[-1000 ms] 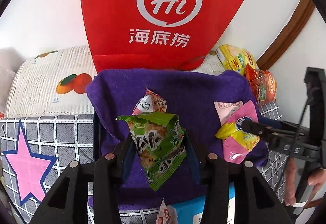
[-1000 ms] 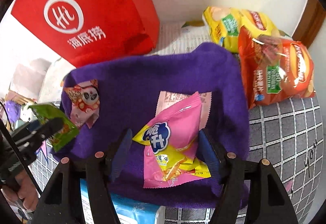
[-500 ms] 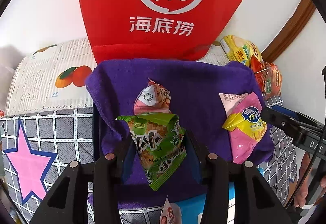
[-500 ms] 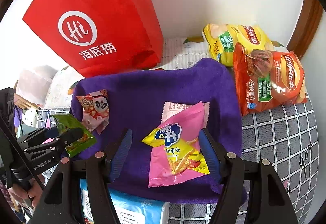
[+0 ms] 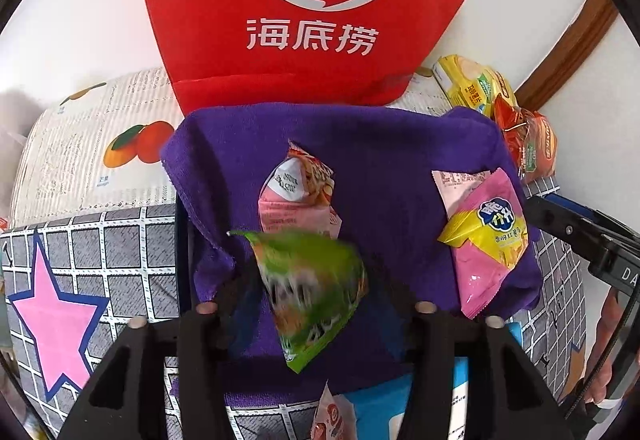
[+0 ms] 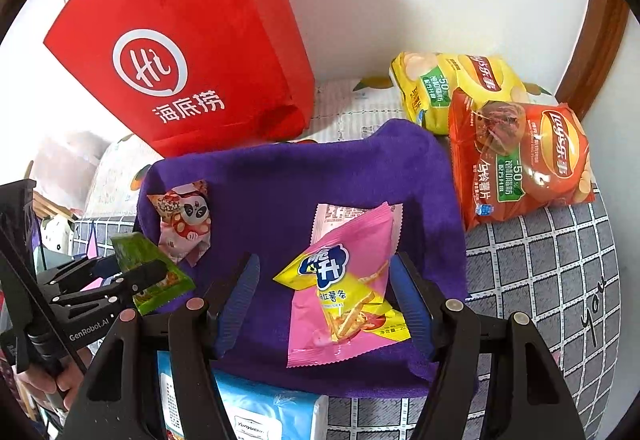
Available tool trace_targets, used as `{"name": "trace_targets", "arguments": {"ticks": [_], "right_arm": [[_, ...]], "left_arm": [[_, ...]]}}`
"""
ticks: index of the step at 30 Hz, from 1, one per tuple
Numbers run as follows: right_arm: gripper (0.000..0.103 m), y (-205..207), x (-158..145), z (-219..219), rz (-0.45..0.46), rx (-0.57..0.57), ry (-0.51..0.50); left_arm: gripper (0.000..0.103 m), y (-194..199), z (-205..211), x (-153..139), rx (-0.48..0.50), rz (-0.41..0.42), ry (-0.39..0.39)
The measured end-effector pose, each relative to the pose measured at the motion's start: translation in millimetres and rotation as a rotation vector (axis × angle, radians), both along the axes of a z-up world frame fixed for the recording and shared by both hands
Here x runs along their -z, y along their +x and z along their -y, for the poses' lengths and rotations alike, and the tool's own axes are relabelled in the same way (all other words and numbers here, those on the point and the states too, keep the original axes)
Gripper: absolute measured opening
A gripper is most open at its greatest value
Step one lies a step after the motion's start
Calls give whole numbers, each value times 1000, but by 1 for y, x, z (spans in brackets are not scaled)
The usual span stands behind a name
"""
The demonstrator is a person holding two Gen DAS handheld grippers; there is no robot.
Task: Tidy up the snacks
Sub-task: 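Open the left gripper to drop the green chip bag onto the towel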
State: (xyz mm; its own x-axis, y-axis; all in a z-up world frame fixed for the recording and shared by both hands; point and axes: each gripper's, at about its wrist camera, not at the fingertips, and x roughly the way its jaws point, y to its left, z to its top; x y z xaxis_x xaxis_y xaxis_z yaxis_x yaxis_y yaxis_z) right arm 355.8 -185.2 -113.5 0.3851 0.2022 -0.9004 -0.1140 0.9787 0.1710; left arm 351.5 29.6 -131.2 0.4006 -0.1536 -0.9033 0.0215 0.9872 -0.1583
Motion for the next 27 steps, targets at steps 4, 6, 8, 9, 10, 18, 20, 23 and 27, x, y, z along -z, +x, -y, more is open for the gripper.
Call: {"name": "trace_targets", "arguments": {"ticks": [4, 6, 8, 9, 10, 18, 20, 23, 27], "right_arm": [[67, 0, -1, -2, 4, -4, -2], [67, -1, -2, -3, 6, -5, -1], [67, -2, -3, -5, 10, -13, -4], [67, -3, -3, -7, 14, -21, -8], [67, -4, -5, -8, 20, -28, -13], [67, -20, -32, -14, 146, -22, -43], [67, -28, -44, -18, 210, -21, -62], [67, -40, -60, -22, 280, -25, -70], [67, -60, -69, -24, 322, -23, -38]], "left_arm": [[59, -2, 0, -6, -1, 19, 2], [59, -3, -1, -9, -7, 30, -9], [60, -5, -3, -13, -12, 39, -18], [60, -5, -4, -15, -15, 43, -23], [60, -6, -6, -17, -19, 48, -30], [61, -15, -5, -33, -19, 78, -41], [61, -19, -4, -38, -16, 91, -41], [61, -23, -3, -44, -5, 105, -47], [61, -28, -3, -52, -5, 127, -49]]}}
